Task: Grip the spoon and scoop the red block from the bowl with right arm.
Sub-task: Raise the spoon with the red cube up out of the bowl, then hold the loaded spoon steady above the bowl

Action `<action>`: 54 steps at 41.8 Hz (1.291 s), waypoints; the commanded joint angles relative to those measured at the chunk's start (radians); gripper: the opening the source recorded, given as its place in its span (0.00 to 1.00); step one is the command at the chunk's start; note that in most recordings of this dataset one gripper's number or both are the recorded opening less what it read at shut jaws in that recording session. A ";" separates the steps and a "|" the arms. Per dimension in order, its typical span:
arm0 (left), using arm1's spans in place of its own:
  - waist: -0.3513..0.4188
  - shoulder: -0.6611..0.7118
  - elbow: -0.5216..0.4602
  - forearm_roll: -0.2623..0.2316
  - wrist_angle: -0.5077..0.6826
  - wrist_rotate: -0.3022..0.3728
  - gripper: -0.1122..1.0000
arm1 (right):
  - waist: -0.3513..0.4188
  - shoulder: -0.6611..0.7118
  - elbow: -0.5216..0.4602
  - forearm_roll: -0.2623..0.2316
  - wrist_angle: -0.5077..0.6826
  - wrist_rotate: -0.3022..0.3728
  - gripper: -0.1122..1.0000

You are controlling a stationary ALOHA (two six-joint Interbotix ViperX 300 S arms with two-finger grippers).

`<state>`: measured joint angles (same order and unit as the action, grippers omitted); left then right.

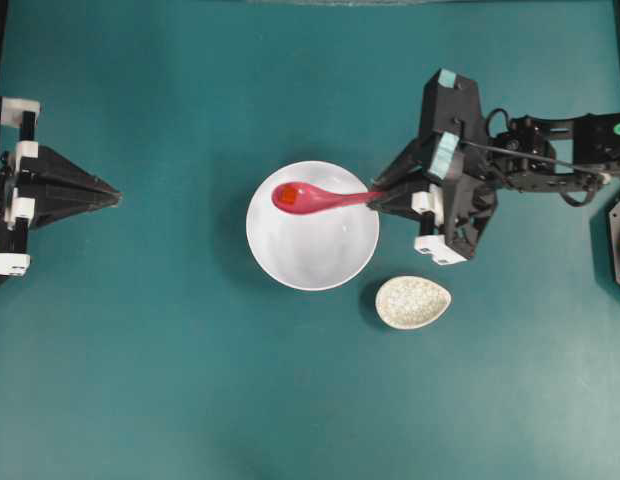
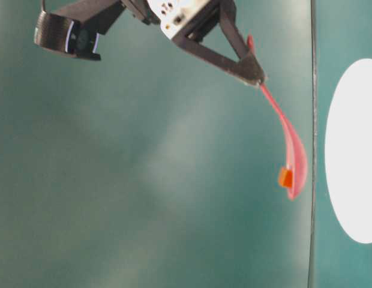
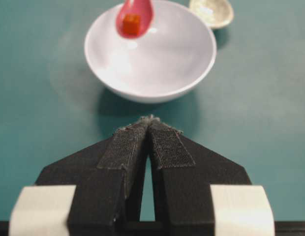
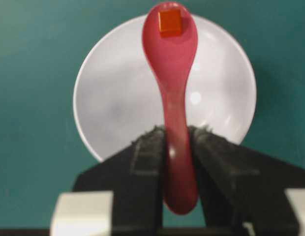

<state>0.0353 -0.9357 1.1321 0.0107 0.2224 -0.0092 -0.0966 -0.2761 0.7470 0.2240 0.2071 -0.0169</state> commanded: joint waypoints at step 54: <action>0.003 0.003 -0.025 0.003 -0.009 -0.017 0.10 | 0.002 -0.066 -0.026 -0.002 0.106 0.002 0.31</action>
<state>0.0353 -0.9357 1.1321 0.0123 0.2224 -0.0245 -0.0966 -0.3221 0.7486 0.2224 0.3099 -0.0169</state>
